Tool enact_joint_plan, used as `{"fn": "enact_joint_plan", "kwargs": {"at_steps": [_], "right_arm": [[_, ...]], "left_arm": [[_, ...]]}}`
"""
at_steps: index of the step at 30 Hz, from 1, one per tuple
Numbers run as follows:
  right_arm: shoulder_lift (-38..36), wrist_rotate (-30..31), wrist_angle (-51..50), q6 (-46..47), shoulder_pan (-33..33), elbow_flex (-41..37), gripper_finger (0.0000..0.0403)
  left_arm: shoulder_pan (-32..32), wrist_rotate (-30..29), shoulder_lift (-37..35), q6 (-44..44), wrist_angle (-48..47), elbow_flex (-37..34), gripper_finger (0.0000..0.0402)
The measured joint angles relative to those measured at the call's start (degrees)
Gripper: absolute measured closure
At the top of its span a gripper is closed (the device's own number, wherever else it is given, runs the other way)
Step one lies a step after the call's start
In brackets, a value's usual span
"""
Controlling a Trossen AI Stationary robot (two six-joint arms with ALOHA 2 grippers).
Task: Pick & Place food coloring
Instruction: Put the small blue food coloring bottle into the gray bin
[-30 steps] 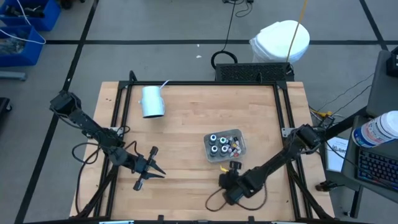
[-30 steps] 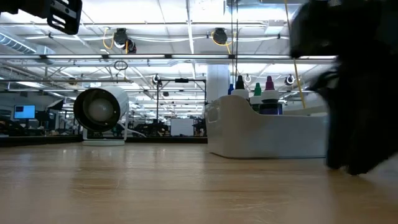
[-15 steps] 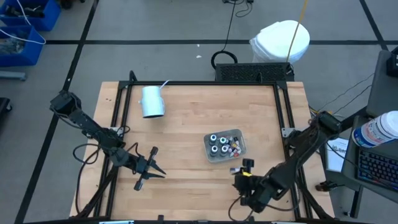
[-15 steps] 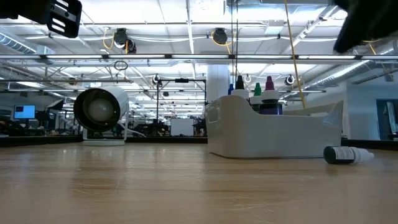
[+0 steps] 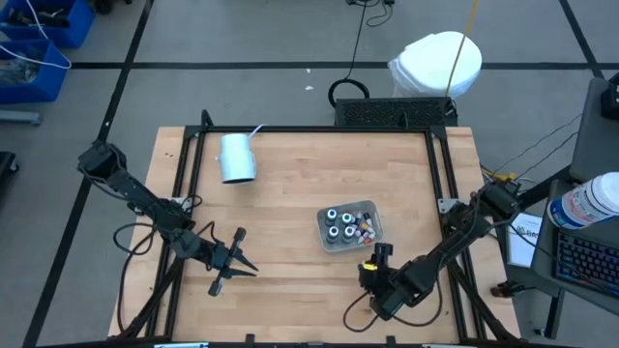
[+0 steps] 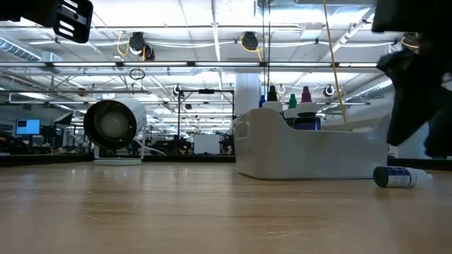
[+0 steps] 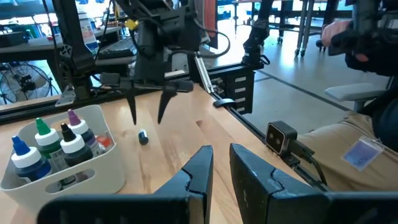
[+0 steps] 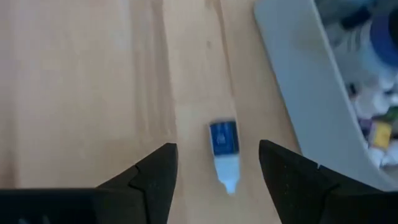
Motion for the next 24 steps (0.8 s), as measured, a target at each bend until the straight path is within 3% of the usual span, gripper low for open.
{"fn": "enact_joint_plan", "kwargs": {"at_steps": [7, 16, 24], "right_arm": [[-0.13, -4.28, 8.85, 0.5, -1.39, -7.46, 0.0191], [-0.39, -3.55, 17.0, -1.13, -3.31, -11.75, 0.0204], [-0.32, -8.82, 16.83, 0.24, -4.51, -11.82, 0.0281]], "left_arm": [[0.0, -0.02, 0.0, 0.04, -0.01, 0.0, 0.0339], [0.0, -0.05, 0.0, -0.16, 0.33, 0.0, 0.0339], [0.0, -0.07, 0.0, -0.49, 0.33, 0.0, 0.0339]]}}
